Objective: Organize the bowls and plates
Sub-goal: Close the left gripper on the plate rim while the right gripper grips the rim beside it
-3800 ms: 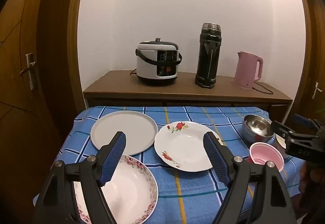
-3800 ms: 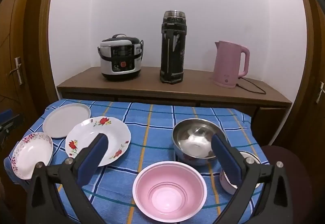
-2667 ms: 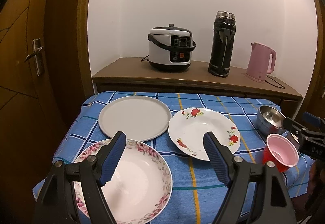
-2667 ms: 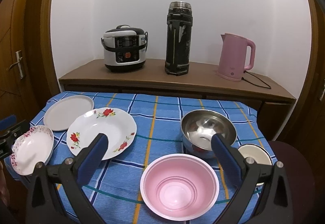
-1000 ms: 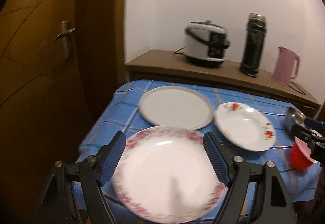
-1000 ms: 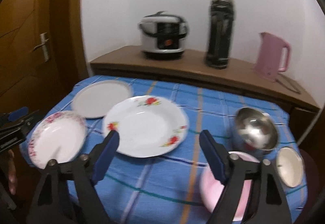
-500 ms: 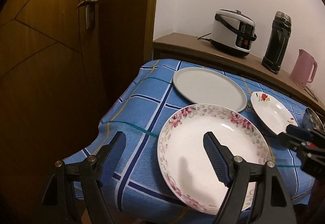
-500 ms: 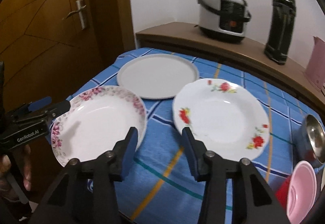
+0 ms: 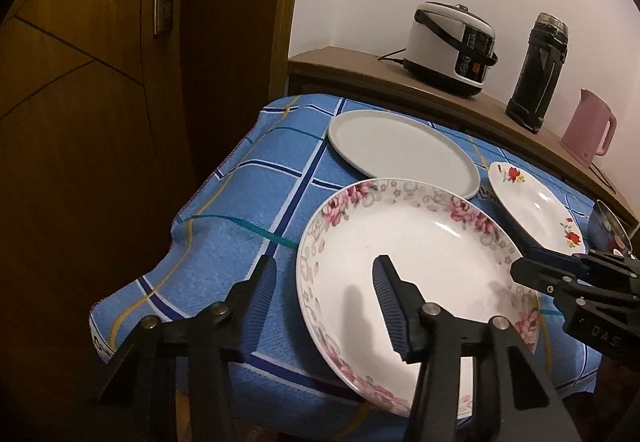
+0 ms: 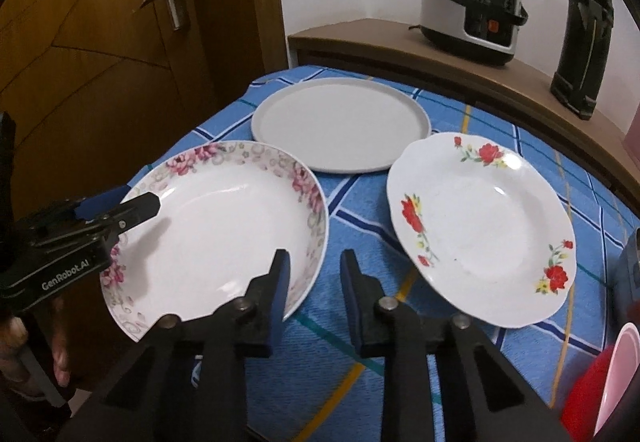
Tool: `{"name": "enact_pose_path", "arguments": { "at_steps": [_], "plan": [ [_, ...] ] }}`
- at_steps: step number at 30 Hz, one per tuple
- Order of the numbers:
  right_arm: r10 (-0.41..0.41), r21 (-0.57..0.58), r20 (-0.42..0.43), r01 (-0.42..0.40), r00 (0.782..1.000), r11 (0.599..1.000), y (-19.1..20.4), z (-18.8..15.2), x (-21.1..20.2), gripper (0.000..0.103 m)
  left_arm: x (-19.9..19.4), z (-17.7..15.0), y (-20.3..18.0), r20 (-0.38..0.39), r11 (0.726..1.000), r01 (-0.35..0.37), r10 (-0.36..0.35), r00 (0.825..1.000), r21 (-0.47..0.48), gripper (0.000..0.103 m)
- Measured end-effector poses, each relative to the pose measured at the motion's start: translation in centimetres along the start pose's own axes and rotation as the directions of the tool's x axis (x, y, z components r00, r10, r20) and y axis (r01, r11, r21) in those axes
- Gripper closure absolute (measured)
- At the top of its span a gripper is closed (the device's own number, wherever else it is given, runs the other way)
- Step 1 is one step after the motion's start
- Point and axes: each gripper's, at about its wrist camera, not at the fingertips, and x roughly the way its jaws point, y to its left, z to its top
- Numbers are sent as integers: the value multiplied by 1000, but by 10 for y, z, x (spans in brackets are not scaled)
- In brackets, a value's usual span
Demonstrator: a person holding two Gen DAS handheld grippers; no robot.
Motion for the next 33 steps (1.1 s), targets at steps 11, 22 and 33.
{"name": "enact_pose_path", "arguments": {
  "at_steps": [11,22,33],
  "plan": [
    [12,-12,-7,-13,1000,1000,2,-2,3,87,6,-3,-1,-17,1000,4,-4,1000,0,73],
    [25,-28,13,-24,1000,999,1,-1,10,87,12,-5,1,-8,1000,4,-4,1000,-6,78],
    [49,-28,35,-48,998,998,1,-4,10,87,9,-7,-1,12,1000,-5,5,1000,-6,78]
  ]
}}
